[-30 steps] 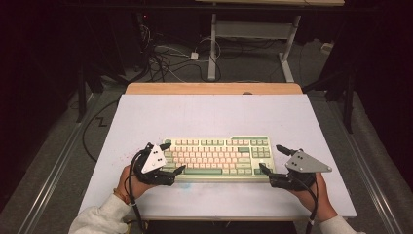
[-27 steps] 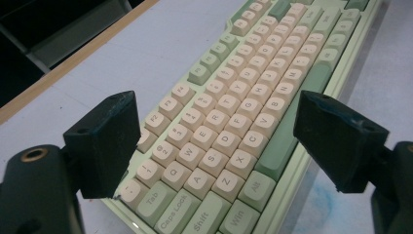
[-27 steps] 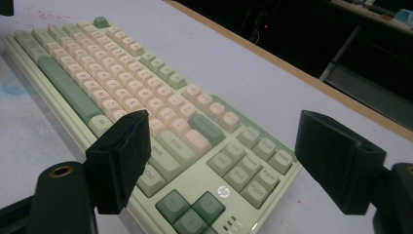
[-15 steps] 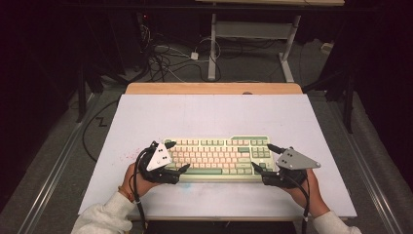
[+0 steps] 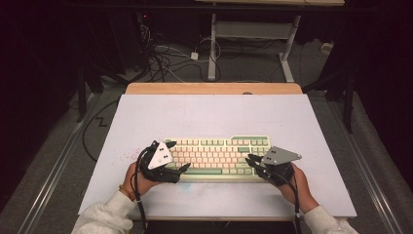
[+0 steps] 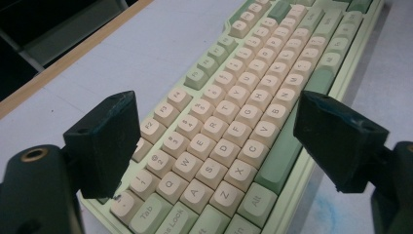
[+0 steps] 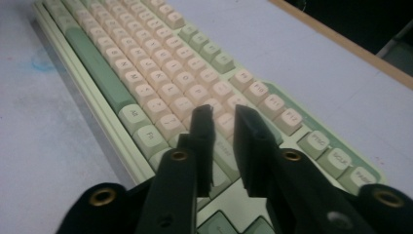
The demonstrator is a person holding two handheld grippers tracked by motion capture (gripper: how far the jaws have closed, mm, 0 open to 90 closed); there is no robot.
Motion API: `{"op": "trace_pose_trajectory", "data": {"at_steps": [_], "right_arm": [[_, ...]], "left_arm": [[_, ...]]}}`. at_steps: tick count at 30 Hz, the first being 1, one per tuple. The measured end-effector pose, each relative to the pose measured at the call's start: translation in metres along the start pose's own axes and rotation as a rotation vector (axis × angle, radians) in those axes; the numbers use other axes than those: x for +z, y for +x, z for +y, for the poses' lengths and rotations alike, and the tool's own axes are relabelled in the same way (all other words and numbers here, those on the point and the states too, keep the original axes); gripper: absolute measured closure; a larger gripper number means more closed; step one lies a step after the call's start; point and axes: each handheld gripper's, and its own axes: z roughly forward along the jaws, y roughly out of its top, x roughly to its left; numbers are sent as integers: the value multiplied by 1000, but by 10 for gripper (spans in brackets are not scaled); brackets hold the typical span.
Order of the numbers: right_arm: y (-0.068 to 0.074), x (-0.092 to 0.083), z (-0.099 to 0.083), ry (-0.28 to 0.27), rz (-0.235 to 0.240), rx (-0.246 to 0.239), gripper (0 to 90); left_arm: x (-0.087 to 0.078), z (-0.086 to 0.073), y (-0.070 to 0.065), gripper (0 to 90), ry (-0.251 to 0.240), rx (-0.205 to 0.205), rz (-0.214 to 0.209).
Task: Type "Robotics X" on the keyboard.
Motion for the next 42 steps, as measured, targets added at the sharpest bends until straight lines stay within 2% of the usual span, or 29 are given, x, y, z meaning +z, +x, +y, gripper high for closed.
{"op": "trace_pose_trajectory", "data": {"at_steps": [2, 5, 9, 10, 11, 13, 14, 20, 25, 27, 28, 29, 30, 31, 34, 40, 42], "right_arm": [[2, 8, 1, 29, 16, -3, 900], [3, 12, 1, 53, 34, -9, 900], [6, 21, -1, 94, 42, -19, 900], [6, 23, -1, 99, 45, -21, 900], [6, 24, -2, 103, 43, -24, 900], [6, 24, -3, 109, 40, -19, 900], [6, 26, -4, 117, 40, -24, 900], [5, 28, -5, 126, 28, -23, 900], [5, 30, -8, 137, 29, -14, 900], [5, 30, -7, 144, 27, -19, 900], [5, 30, -7, 144, 27, -19, 900], [5, 30, -7, 142, 29, -16, 900], [5, 30, -7, 142, 29, -16, 900], [5, 30, -7, 142, 29, -14, 900], [5, 30, -8, 141, 28, -15, 900], [5, 30, -8, 136, 25, -13, 900], [5, 30, -8, 136, 27, -13, 900]], "left_arm": [[1, 0, 0, 179, 1, -2, 0], [0, -1, 2, 232, -3, -9, -14], [0, -1, 5, 395, -11, -30, -23], [0, -1, 6, 468, -10, -32, -34], [-1, -1, 7, 489, -9, -31, -50], [-1, 0, 7, 490, -7, -31, -43], [-1, 0, 8, 547, -5, -31, -55], [3, 2, 8, 501, 10, -32, -40], [4, 3, 10, 490, 16, -32, -50], [6, 4, 9, 566, 21, -28, -51], [6, 4, 9, 566, 26, -23, -54], [7, 5, 9, 694, 35, -19, -57], [8, 6, 10, 694, 46, -20, -67], [9, 7, 10, 778, 54, -22, -75], [13, 10, 11, 857, 88, -27, -84], [25, 16, 13, 878, 142, -28, -90], [32, 17, 13, 877, 174, -4, -107]]}}
